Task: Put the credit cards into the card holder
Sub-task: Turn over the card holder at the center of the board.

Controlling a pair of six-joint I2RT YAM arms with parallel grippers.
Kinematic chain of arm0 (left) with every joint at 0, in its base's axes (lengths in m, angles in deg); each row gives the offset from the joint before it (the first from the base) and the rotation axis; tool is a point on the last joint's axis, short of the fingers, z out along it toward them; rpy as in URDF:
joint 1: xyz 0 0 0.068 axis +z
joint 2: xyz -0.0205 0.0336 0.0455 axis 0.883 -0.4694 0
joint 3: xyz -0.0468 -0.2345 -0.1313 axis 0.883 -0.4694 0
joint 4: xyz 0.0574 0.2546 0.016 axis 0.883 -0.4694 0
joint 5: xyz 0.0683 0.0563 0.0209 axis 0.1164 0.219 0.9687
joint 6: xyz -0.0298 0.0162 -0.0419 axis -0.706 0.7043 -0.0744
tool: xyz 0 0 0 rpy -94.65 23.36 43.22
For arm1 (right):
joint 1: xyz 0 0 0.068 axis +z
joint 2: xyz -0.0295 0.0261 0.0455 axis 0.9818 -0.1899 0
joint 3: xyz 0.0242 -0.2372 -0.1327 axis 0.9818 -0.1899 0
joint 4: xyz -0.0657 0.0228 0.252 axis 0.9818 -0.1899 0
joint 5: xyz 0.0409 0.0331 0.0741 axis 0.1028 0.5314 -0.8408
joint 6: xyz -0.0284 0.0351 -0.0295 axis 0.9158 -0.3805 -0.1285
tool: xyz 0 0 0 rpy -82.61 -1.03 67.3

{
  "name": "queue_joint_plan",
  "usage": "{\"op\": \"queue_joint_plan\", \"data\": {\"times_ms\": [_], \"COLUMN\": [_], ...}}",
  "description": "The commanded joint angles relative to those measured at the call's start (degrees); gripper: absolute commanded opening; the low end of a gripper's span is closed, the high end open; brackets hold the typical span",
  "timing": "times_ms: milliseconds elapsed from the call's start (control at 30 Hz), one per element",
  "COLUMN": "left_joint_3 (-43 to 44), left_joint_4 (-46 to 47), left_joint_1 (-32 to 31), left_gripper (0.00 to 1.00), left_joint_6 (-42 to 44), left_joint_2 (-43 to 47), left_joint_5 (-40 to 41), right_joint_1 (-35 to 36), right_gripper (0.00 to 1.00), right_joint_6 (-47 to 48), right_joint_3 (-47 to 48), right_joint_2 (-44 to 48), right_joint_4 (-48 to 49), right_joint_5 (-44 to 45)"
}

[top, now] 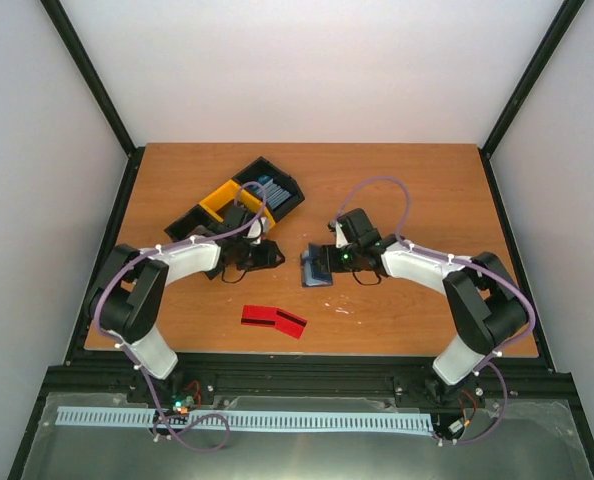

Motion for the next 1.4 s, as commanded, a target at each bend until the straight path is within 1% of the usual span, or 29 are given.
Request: {"op": "queue_joint_plan", "data": {"times_ms": [0,167,300,500,533,667,700,767,933,1067,1133,1200,1233,1367], "left_joint_3": [-2.45,-3.24,-3.13,-0.37,0.15,0.26,0.17,0.64,2.87,2.15,2.34,2.72,2.85,3.74], "left_joint_4": [7.65,11.18,11.87,8.42,8.04,9.32,9.77,9.56,3.49,3.02,2.59,2.75,3.01,2.57], "left_joint_1": [0.12,0.11,0.11,-0.27,-0.44,-1.28,-1.66,-2.79,-4.81,-5.57,-5.6,-5.6,-5.6,-5.69], "left_gripper": [0.53,0.57,0.59,0.63,0.62,0.47,0.45,0.46,0.46,0.44,0.4,0.29,0.26,0.24], "left_joint_6": [0.6,1.84,1.77,4.81,5.04,3.38,2.86,2.17,1.72,0.9,0.67,0.52,0.45,-0.25], "left_joint_2": [4.19,5.55,5.04,1.45,0.87,-0.08,-0.13,-0.58,-3.83,-5.02,-6.11,-7.31,-7.9,-10.35], "left_joint_5": [-8.42,-14.62,-15.56,-15.56,-16.17,-20.03,-20.31,-18.9,-10.43,-9.66,-8.79,-8.24,-8.48,-9.07], "right_joint_1": [1.15,1.76,2.07,2.01,1.99,1.83,1.62,1.46,0.99,0.2,-0.01,-0.03,-0.07,-0.35], "right_gripper": [0.6,0.54,0.52,0.52,0.53,0.53,0.52,0.52,0.52,0.52,0.52,0.52,0.52,0.52], "right_joint_6": [-2.72,-2.56,-2.56,-5.4,-5.64,-6.82,-7.34,-8.15,-10.21,-11.37,-11.42,-11.24,-11.18,-12.25], "right_joint_3": [2.85,5.67,7.58,8.65,8.75,8.86,8.73,8.85,8.5,7.73,7.63,7.18,6.94,5.33], "right_joint_2": [-2.43,-8.21,-11.54,-13.43,-13.44,-12.85,-12.94,-13.59,-14.31,-14.15,-14.23,-14.16,-14.06,-13.7], "right_joint_4": [-8.66,-12.63,-14.77,-18.36,-18.54,-16.8,-15.9,-14.95,-13.5,-12.46,-12.19,-11.32,-10.67,-6.92], "right_joint_5": [4.01,2.09,1.83,4.73,4.41,-0.78,-2.61,-4.74,-6.71,-7.47,-7.82,-9.35,-10.31,-14.5]}}
